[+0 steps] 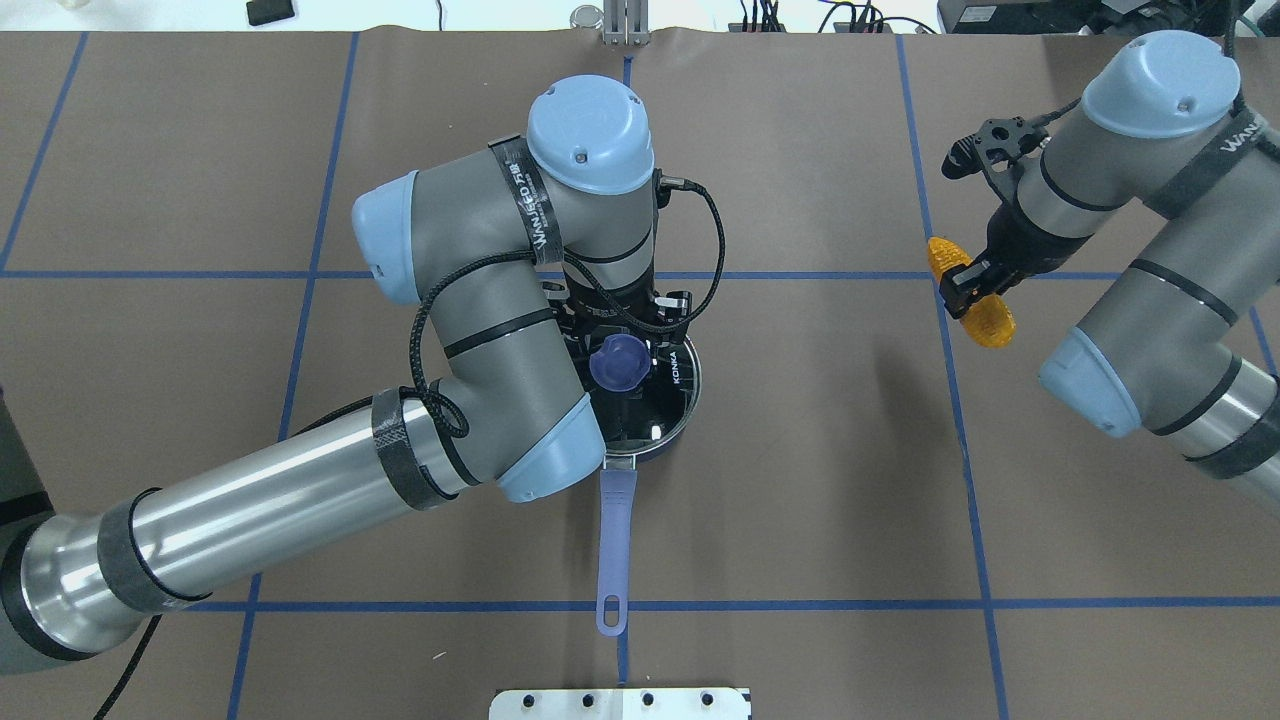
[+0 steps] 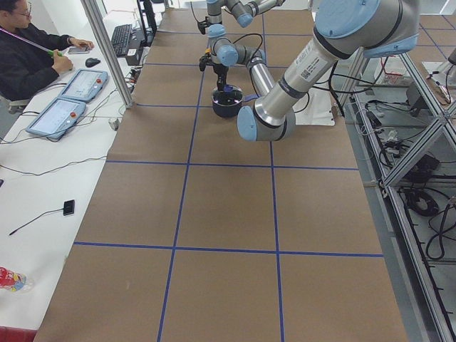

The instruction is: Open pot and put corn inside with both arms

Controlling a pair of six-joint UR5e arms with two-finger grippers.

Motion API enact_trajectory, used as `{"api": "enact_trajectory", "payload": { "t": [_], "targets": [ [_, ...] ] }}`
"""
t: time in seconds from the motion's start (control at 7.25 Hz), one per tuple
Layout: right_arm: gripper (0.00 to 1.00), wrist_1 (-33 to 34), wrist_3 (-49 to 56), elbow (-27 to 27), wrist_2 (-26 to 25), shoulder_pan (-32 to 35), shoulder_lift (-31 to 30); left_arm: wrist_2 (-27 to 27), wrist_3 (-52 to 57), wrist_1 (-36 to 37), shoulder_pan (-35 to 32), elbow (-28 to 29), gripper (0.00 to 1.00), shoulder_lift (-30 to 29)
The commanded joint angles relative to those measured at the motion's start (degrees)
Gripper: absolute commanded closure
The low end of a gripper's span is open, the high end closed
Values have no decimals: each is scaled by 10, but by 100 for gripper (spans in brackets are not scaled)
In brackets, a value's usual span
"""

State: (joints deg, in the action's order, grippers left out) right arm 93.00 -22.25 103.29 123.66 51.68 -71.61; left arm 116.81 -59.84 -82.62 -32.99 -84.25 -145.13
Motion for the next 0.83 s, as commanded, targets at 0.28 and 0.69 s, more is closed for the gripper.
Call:
{"api": "enact_trajectory", "payload": {
  "t": [0.28,0.69],
  "targets": [
    [60,0,0,-1,-1,0,0,0,-2,1,2,-6,23,0],
    [60,0,0,-2,-3,-1,0,1,-18,1,2,-9,17,0]
  ]
}}
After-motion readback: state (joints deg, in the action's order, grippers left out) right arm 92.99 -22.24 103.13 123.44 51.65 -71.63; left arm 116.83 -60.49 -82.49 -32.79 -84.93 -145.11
